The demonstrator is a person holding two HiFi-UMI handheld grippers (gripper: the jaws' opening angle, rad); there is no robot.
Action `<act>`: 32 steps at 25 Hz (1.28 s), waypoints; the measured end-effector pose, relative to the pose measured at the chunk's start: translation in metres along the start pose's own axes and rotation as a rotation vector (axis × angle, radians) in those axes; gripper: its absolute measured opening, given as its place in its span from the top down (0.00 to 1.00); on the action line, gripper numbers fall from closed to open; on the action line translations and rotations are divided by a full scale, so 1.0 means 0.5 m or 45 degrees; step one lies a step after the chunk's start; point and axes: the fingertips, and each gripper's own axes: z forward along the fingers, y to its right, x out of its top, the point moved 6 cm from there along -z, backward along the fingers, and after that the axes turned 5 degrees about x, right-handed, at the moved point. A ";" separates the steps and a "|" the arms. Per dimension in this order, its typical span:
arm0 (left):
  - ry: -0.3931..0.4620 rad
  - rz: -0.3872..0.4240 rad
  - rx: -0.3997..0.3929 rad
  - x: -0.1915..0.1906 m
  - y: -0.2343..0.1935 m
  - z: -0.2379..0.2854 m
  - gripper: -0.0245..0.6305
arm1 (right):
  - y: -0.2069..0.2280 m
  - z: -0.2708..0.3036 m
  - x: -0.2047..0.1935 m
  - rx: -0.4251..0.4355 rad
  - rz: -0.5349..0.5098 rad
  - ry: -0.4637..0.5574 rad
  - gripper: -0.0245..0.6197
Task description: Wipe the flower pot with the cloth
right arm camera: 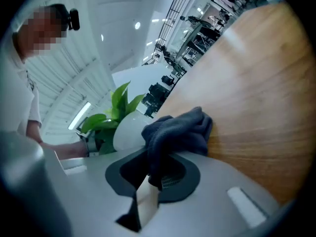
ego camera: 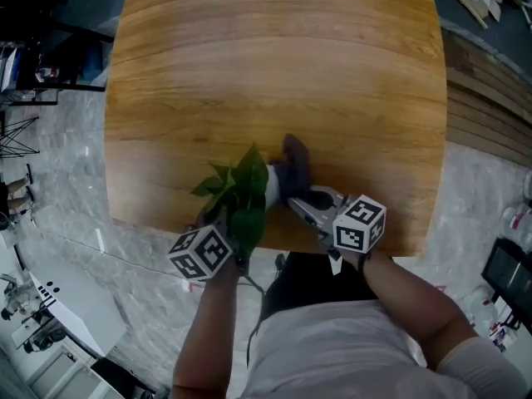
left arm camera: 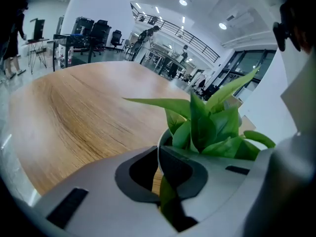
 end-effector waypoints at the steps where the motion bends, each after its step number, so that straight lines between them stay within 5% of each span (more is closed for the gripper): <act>1: 0.004 0.010 0.000 0.000 0.006 -0.001 0.93 | -0.001 -0.008 0.009 -0.026 -0.023 0.002 0.91; 8: 0.021 0.025 -0.005 -0.007 0.036 0.001 0.93 | -0.079 -0.099 0.148 -0.134 -0.285 0.163 0.91; 13: 0.035 0.033 -0.021 0.000 0.058 0.005 0.93 | -0.132 -0.157 0.229 -0.206 -0.507 0.142 0.91; 26: 0.075 0.080 -0.057 0.024 0.091 -0.022 0.83 | -0.231 -0.238 0.276 -0.291 -0.629 0.103 0.91; 32: 0.191 0.168 -0.084 0.060 0.115 -0.093 0.82 | -0.305 -0.247 0.288 -0.294 -0.766 0.066 0.91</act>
